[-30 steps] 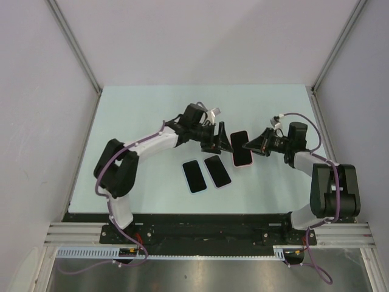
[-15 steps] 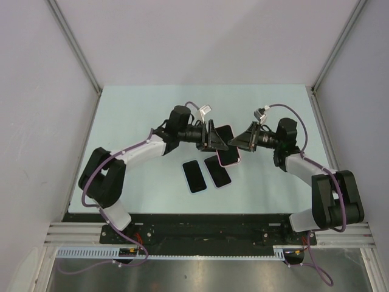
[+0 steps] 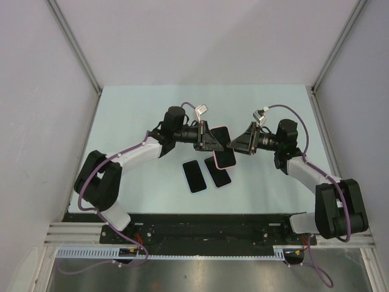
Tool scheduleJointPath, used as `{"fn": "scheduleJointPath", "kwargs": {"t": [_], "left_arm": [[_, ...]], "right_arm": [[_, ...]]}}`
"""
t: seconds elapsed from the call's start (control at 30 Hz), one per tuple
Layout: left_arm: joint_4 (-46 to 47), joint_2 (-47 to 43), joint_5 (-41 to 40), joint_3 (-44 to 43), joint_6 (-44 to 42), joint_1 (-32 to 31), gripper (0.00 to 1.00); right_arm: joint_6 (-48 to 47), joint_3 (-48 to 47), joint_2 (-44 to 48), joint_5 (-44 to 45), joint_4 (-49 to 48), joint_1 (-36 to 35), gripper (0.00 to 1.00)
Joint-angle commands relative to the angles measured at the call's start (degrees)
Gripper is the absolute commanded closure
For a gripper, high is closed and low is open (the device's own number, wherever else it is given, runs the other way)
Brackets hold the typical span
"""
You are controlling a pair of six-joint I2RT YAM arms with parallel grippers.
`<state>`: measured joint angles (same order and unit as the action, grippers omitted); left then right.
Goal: Put the phone into the phone case
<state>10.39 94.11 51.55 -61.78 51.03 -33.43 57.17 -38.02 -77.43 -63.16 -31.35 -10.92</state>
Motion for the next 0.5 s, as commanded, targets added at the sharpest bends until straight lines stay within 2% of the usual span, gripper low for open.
{"fn": "scheduleJointPath", "kwargs": {"t": [0.0, 0.3, 0.47], "left_arm": [[1.8, -3.5, 1.0, -0.8, -1.0, 1.3, 1.00], [2.5, -3.5, 1.4, -1.7, -0.2, 1.6, 1.00], [4.5, -3.4, 1.4, -0.8, 0.6, 1.8, 1.00]], "right_arm": [[-5.0, 1.8, 4.1, -1.5, 5.7, -0.2, 0.42], [-5.8, 6.6, 6.0, -2.1, 5.4, -0.5, 0.37], [-3.4, 7.7, 5.6, -2.6, 1.4, -1.7, 0.40]]}}
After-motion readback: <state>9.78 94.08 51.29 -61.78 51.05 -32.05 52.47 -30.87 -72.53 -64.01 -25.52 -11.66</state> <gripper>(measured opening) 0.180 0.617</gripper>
